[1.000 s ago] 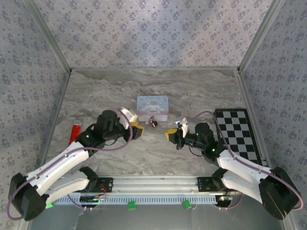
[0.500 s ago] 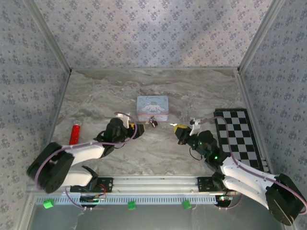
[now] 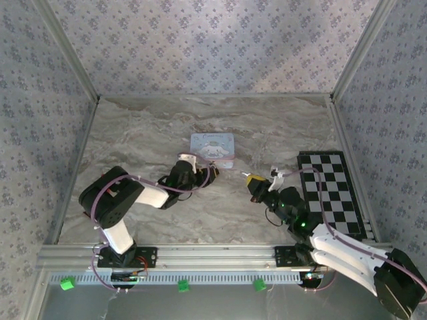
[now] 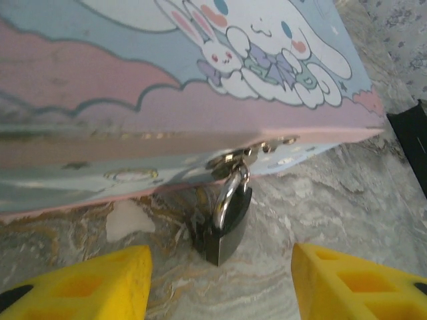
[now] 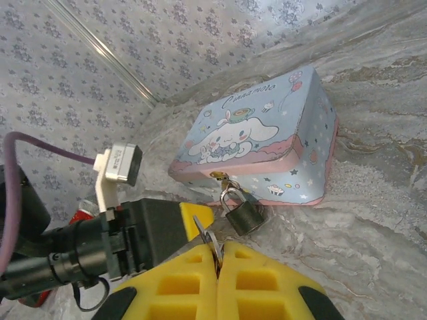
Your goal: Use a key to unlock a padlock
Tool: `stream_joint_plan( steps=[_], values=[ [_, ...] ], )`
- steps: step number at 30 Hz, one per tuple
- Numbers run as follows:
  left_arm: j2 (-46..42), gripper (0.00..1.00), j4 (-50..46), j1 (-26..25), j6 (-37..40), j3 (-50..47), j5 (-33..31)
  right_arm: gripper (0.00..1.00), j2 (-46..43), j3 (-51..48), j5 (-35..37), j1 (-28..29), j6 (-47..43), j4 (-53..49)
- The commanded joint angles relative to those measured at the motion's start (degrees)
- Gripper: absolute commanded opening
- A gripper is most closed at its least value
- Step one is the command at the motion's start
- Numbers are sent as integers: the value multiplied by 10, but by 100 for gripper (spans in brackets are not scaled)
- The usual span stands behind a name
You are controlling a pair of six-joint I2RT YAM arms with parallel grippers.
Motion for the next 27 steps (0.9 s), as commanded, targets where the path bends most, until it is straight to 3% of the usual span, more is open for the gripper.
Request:
stream_joint_plan(
  steps=[1, 12, 19, 27],
  values=[
    [24, 55, -29, -7, -15, 33, -30, 0, -26, -7, 25, 3, 9, -28],
    [88, 45, -114, -19, -48, 106, -65, 0, -55, -7, 32, 0, 15, -53],
    [119, 41, -113, -22, -62, 123, -72, 0, -56, -8, 31, 0, 20, -55],
    [117, 21, -98, -22, -52, 118, -59, 0, -55, -6, 34, 1, 27, -69]
  ],
)
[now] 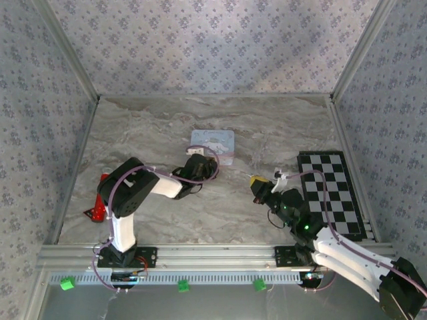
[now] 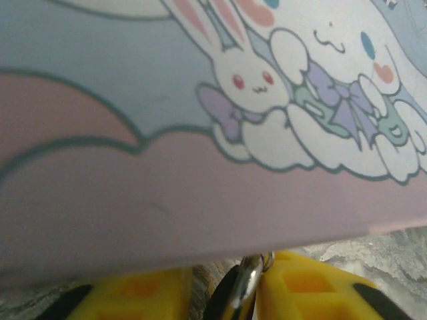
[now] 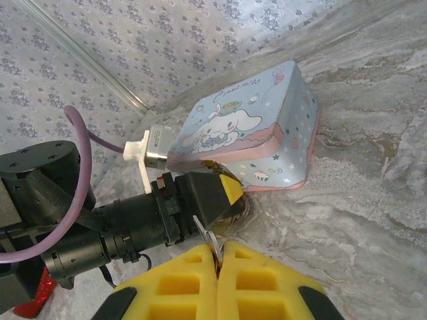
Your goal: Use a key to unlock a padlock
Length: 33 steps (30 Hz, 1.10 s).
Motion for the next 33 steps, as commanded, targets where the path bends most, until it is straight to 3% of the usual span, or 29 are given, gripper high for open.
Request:
stream_joint_plan(
  steps=[1, 8, 13, 17, 22, 27, 33],
  values=[
    [21, 19, -15, -4, -6, -4, 25, 0, -4, 1, 17, 1, 14, -14],
    [-15, 7, -34, -4, -15, 4, 64, 0, 36, 25, -5, 0, 60, -45],
    [-46, 3, -80, -4, -41, 20, 101, 0, 139, 31, -56, 1, 163, 8],
    [-68, 0, -121, -3, -73, 29, 125, 0, 218, 74, -93, 5, 177, 5],
    [-83, 0, -132, -5, -162, 20, 136, 0, 284, 74, -73, 19, 247, 69],
    [-82, 0, -84, -12, -248, -4, 131, 0, 322, 65, -15, 54, 311, 127],
    [-84, 0, -41, -25, -324, -17, 118, 0, 338, 62, 24, 65, 391, 134]
  ],
)
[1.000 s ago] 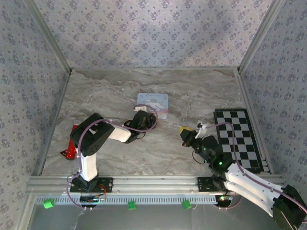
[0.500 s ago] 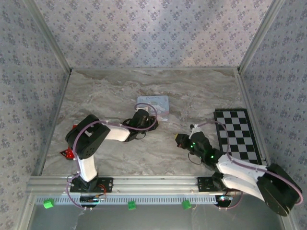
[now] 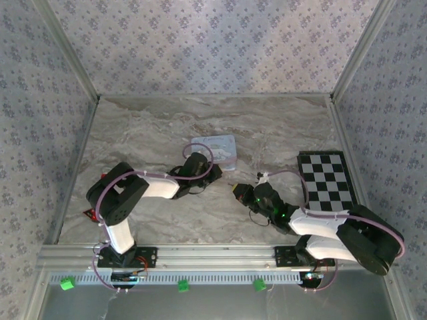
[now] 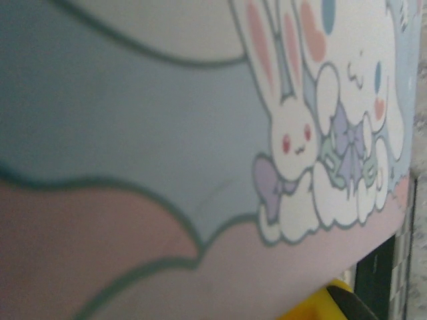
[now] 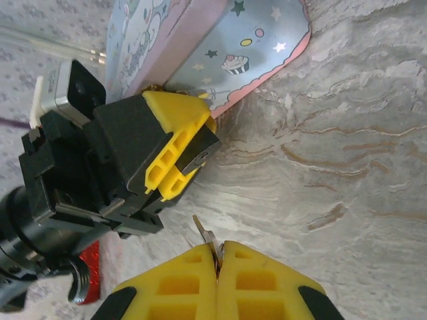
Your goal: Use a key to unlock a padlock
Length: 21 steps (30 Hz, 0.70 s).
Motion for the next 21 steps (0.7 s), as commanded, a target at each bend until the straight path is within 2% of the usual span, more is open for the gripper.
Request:
stream_joint_plan(
  steps=[1, 7, 14, 21],
  values=[
    [-16, 0, 48, -16, -85, -15, 7, 0, 9, -4, 44, 3, 72, 26],
    [-11, 0, 79, -35, -139, -23, -11, 0, 26, -5, 48, 3, 104, 47],
    [-8, 0, 93, -45, -159, -21, -14, 0, 54, -4, 37, -7, 124, 64],
    [-14, 0, 90, -48, -166, -24, -26, 0, 100, -6, 22, -16, 152, 134]
  ],
)
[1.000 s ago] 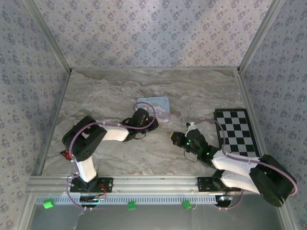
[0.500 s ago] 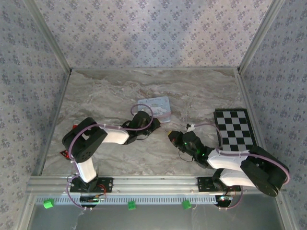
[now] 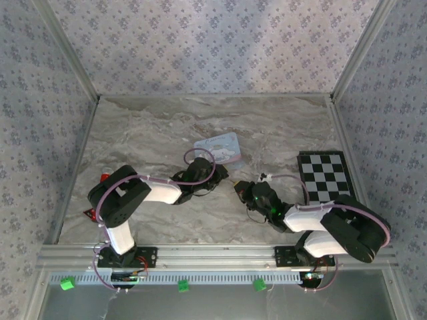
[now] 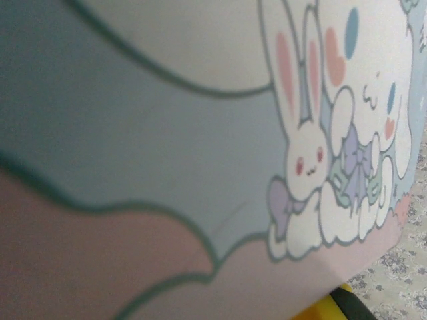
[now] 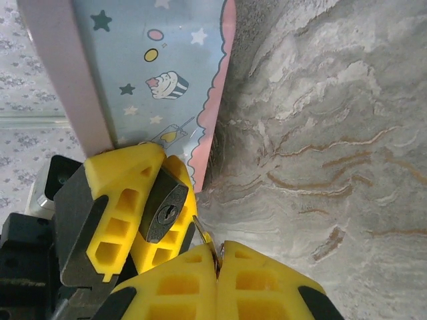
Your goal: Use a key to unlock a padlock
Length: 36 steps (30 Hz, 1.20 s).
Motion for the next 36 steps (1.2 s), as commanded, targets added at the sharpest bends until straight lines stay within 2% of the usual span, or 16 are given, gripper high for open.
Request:
stream_joint_plan(
  steps=[1, 9, 22, 36],
  values=[
    [-13, 0, 15, -8, -32, -11, -1, 0, 20, -5, -3, -4, 30, 58],
    [-23, 0, 33, -9, -41, -22, -25, 0, 40, -6, -16, -7, 62, 105],
    [-14, 0, 148, -16, -66, -45, -81, 0, 45, -12, -20, -5, 129, 98],
    [19, 0, 191, -24, -72, -34, -74, 0, 65, -16, -37, -13, 173, 141]
  ],
)
